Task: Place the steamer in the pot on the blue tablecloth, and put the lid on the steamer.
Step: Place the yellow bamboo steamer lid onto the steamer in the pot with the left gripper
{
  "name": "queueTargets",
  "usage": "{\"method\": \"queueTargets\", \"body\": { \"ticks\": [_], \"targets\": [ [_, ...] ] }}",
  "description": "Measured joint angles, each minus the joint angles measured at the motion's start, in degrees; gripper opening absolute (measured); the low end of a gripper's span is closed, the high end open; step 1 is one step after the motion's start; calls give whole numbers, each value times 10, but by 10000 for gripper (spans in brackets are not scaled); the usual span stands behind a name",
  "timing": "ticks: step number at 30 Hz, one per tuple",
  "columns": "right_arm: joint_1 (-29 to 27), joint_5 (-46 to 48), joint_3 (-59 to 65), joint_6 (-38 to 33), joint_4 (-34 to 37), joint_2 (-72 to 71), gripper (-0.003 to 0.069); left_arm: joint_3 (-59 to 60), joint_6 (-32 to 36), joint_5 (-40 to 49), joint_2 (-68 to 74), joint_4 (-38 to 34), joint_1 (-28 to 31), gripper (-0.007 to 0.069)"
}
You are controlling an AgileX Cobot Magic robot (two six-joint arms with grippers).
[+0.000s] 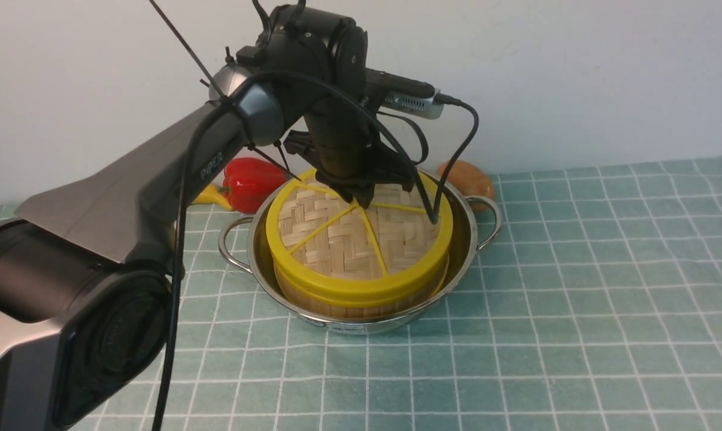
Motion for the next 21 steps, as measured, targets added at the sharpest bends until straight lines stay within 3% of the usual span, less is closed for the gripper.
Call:
{"method": "queueTargets", "body": {
  "ticks": [7, 11, 13, 21],
  "targets": [
    [0, 0, 0, 2, 0, 0, 417, 0, 0, 0, 0, -2, 0, 118],
    [0, 0, 0, 2, 0, 0, 417, 0, 0, 0, 0, -2, 0, 169],
    [0, 0, 0, 2, 0, 0, 417, 0, 0, 0, 0, -2, 0, 252],
    [0, 0, 0, 2, 0, 0, 417, -15, 0, 0, -1, 2, 0, 437]
  ]
}}
